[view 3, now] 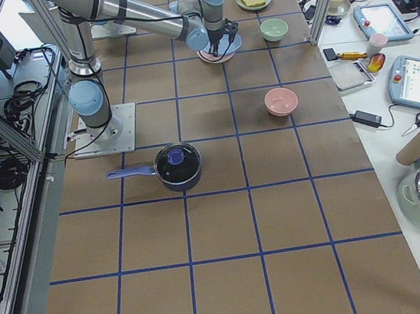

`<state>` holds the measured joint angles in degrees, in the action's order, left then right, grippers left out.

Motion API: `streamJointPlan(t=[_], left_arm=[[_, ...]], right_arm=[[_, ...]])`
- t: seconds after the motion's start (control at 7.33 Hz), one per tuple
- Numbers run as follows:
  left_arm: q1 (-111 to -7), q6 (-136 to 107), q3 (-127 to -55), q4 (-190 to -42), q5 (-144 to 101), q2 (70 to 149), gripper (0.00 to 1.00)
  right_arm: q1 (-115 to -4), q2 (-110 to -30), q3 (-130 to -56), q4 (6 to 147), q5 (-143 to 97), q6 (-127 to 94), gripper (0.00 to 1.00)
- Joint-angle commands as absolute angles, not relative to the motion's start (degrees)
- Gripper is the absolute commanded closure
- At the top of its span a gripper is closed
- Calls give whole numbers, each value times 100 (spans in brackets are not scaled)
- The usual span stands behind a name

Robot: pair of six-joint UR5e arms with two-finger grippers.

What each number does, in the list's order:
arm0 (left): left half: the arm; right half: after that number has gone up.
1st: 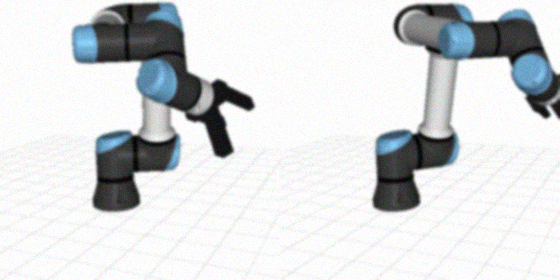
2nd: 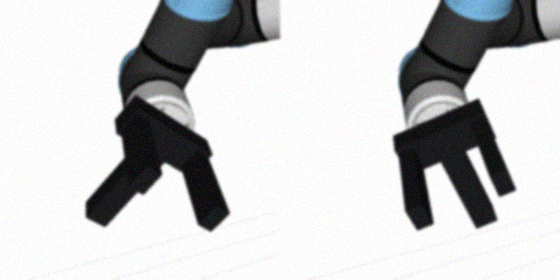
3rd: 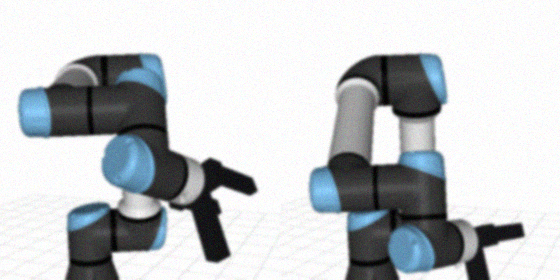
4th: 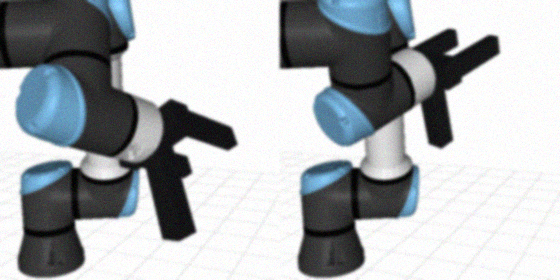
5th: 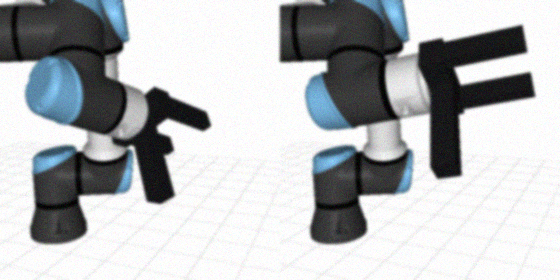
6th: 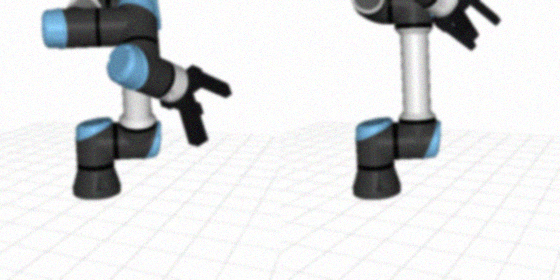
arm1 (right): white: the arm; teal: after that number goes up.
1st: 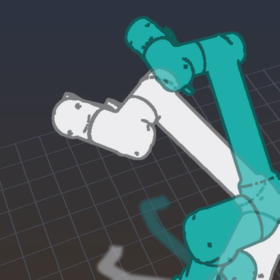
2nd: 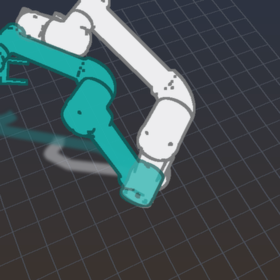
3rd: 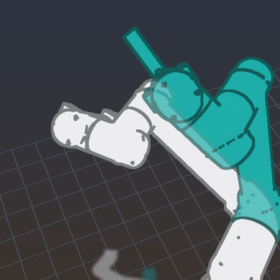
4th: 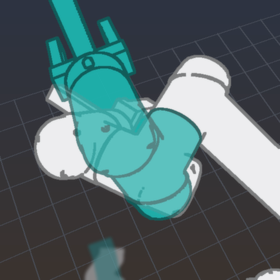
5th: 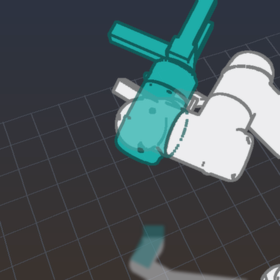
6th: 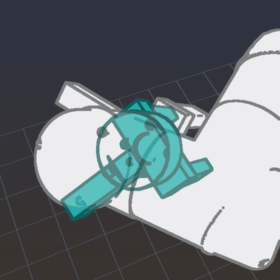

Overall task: Stack three plates with pink and blue
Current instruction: 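Carry the blue plate with the right gripper and lower it onto the pink plate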

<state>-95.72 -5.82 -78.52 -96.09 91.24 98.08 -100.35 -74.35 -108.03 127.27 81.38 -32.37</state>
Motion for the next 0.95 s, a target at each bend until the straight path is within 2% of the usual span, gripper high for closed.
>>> streamJointPlan(t=[0.0, 0.14, 0.41, 0.68, 0.82], left_arm=[[-9510, -589, -8339, -9352, 9158, 9502, 0], [-9527, -598, -8358, -9117, 9132, 9527, 0], [-9510, -528, -8411, -9061, 9175, 9484, 0], [-9501, -527, -8411, -9053, 9176, 9475, 0], [-9492, -527, -8385, -9061, 9176, 9475, 0]], right_arm=[[-10160, -7260, -10811, 12902, 8139, -3655, 100], [-10212, -7242, -10811, 12885, 8130, -3648, 100], [-10248, -7233, -10802, 12885, 8147, -3569, 0], [-9978, -7277, -10540, 12754, 8253, -2584, 0], [-9619, -7330, -10120, 12022, 8314, -2045, 0]])
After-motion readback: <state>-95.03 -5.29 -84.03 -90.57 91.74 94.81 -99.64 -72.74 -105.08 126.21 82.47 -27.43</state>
